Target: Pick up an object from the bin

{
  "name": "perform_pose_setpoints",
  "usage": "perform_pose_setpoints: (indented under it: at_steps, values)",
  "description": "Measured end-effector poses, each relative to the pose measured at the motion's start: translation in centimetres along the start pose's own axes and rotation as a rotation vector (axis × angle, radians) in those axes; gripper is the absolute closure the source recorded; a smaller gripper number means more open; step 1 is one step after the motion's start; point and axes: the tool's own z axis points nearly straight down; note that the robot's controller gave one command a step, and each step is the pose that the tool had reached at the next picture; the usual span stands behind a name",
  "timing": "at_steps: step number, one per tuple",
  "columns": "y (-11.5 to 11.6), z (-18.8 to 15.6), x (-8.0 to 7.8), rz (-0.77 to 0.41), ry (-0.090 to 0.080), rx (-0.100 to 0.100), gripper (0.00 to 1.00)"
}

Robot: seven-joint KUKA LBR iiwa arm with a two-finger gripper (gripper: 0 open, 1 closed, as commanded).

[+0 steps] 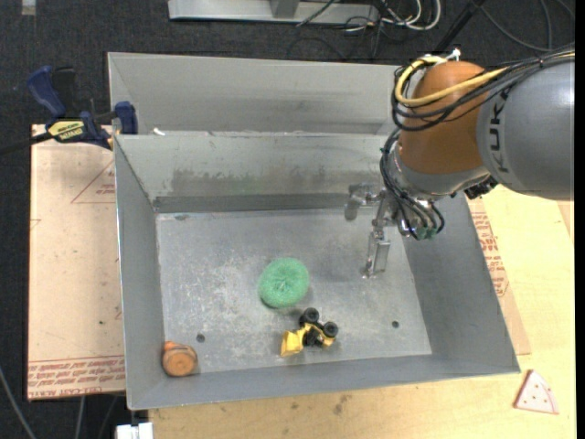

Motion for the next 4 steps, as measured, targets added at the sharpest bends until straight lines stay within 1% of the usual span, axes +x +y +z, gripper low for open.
perform_pose_setpoints:
  at_steps: [1, 2, 3, 4]
  values:
    - [0.0, -0.5, -0.1, -0.001, -0.007, 0.001, 0.0]
    - [3.3, 2.2, 0.0, -0.093, -0.011, 0.003, 0.0]
    - [5.6, 3.9, 2.4, -0.072, -0.006, -0.001, 0.0]
    - [7.2, 5.4, 2.2, 0.033, -0.007, 0.0, 0.0]
